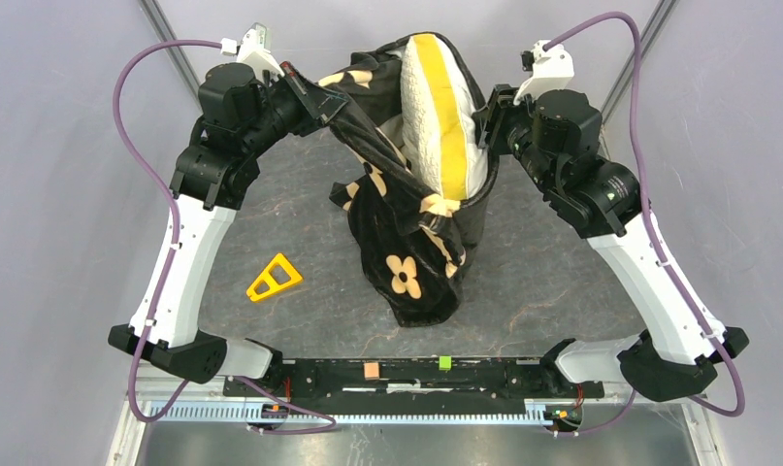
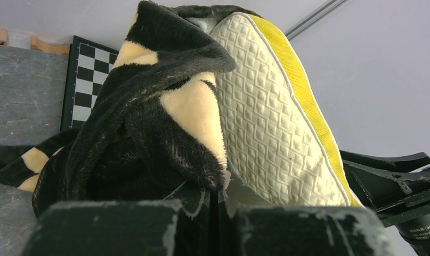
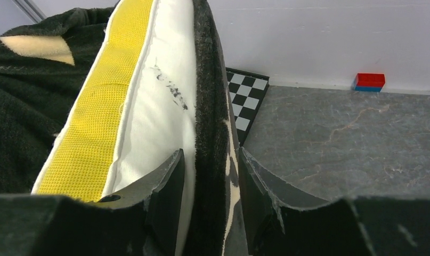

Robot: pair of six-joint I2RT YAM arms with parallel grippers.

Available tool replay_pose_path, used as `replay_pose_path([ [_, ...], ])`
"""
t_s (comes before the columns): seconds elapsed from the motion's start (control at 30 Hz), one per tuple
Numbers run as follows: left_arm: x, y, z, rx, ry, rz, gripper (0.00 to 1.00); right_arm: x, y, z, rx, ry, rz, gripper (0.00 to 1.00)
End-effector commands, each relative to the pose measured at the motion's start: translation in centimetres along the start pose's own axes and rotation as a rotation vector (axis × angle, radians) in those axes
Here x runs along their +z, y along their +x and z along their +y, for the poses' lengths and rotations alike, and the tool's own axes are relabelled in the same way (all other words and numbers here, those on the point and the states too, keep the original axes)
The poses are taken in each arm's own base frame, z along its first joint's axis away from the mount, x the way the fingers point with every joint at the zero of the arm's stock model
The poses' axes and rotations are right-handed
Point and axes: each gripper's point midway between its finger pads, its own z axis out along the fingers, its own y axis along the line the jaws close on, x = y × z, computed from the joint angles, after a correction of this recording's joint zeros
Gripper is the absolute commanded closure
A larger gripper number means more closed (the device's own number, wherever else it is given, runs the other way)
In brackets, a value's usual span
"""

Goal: Put the pillow into the pillowcase

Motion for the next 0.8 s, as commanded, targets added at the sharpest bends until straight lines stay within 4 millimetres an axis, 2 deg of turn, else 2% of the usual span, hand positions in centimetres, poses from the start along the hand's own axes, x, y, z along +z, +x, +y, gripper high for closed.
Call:
replay_pose_path([
  [0.0,-2.2,-3.1,-2.7,-0.013,0.077,-0.094,0.98,-0.5,0.1,-0.7,0.011,0.011,0.003,0.55],
  [0.23,-2.0,-3.2,-2.7,-0.014,0.076,-0.094,0.98,0.0,1.6,-1.9,0.002,0.046,0.041,0.6],
  [0.47,-2.0,-3.4,-2.7,-0.013,0.073,-0.094,0.98,0.0,2.1,-2.3,0.007,0.046,0.048,0.57],
  [0.7,-2.2,-3.7,-2.7,-0.01,0.069,-0.102,0.98,0.6,3.3,-4.1,-0.012,0.105,0.087,0.66],
  [0.77,-2.1,-3.6,-2.6,-0.011,0.068,-0.099,0.98,0.7,3.6,-3.8,-0.016,0.087,0.098,0.75],
])
